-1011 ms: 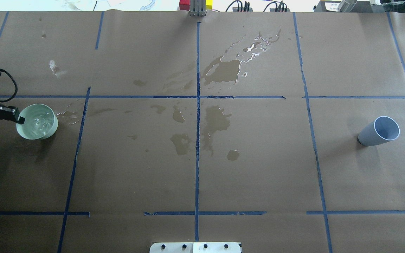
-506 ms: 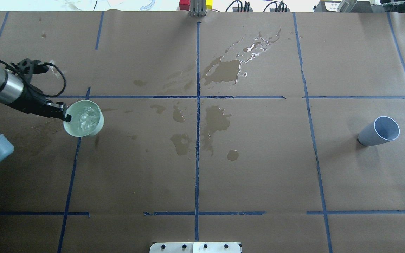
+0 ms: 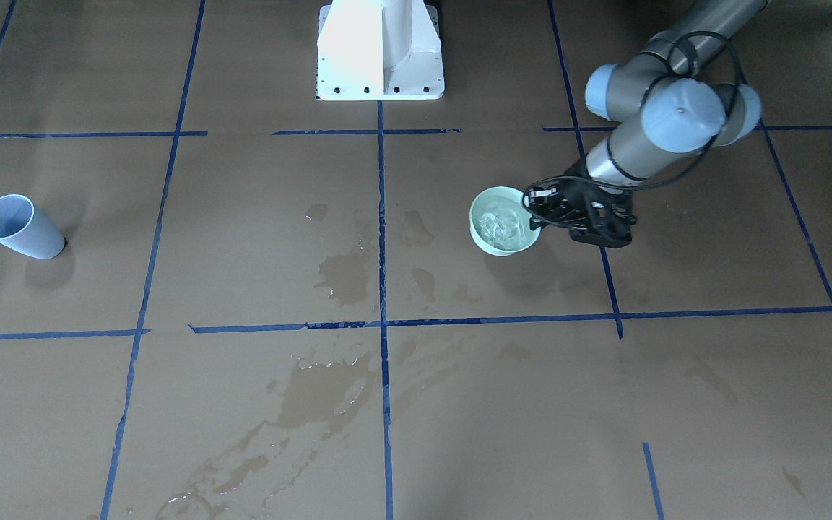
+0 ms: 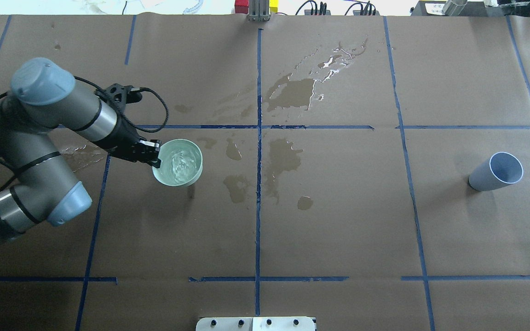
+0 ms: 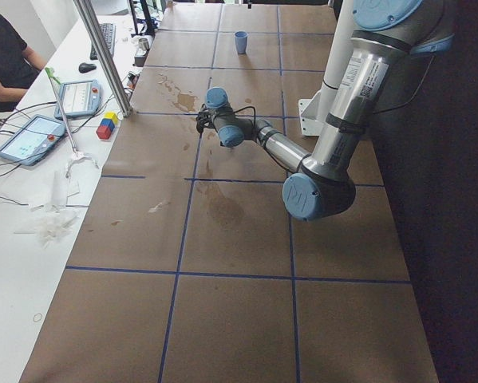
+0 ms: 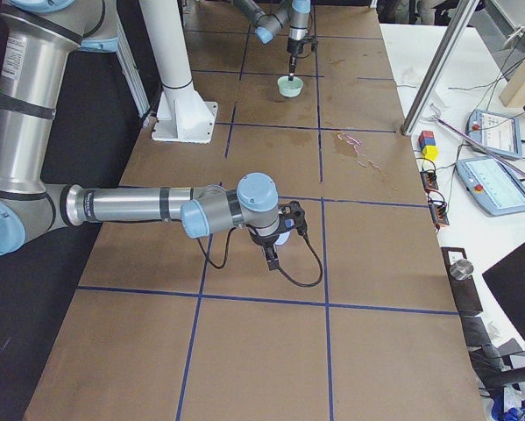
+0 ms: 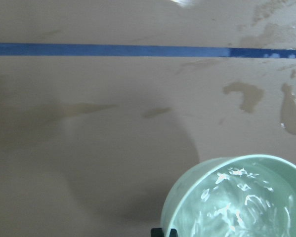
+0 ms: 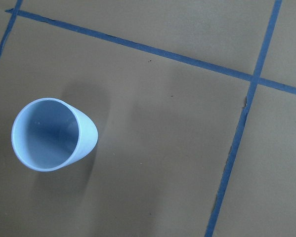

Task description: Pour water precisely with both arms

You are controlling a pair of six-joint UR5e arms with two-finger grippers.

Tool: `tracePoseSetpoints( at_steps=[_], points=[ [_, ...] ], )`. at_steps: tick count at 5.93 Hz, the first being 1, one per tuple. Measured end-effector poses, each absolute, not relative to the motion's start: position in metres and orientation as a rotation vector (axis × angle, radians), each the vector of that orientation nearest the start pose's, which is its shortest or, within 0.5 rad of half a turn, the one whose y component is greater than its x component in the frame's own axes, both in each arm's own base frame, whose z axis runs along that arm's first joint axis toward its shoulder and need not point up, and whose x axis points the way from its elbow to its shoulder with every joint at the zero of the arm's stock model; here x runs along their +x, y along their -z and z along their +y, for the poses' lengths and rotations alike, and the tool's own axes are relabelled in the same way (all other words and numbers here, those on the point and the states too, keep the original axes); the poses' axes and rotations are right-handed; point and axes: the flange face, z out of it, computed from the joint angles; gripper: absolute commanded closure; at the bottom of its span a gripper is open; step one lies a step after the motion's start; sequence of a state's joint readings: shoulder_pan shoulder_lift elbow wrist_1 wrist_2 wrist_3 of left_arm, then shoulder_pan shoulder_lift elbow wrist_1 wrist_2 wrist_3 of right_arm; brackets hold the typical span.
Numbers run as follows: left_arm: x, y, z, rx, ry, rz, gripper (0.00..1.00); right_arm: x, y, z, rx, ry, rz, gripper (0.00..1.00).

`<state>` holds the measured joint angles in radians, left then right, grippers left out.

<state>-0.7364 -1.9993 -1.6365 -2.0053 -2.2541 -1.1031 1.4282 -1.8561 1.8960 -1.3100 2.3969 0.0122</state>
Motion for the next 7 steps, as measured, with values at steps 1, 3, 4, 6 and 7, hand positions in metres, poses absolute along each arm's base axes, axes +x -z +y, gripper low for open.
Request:
tracePoseSetpoints(
  at_steps=[1,3,4,6,7],
  points=[
    [0.458,-0.302,-0.477,-0.022,-0.075,1.074,1.0,0.004,-0.59,-0.392,0.219,0.247,-0.841,0.0],
    [0.52,-0.259,-0.454,0.001,-0.07,1.061,1.0,0.004,-0.589,-0.392,0.221,0.248,-0.842,0.0],
    [0.545,-0.242,-0.451,0.008,-0.06,1.058,0.99,0.003,-0.588,-0.392,0.222,0.25,-0.842,0.0],
    [0.57,-0.228,-0.451,0.023,-0.054,1.048,0.98,0.0,-0.586,-0.393,0.222,0.26,-0.856,0.0],
    [0.578,-0.225,-0.453,0.032,-0.049,1.04,0.98,-0.002,-0.584,-0.392,0.22,0.268,-0.878,0.0]
  ],
)
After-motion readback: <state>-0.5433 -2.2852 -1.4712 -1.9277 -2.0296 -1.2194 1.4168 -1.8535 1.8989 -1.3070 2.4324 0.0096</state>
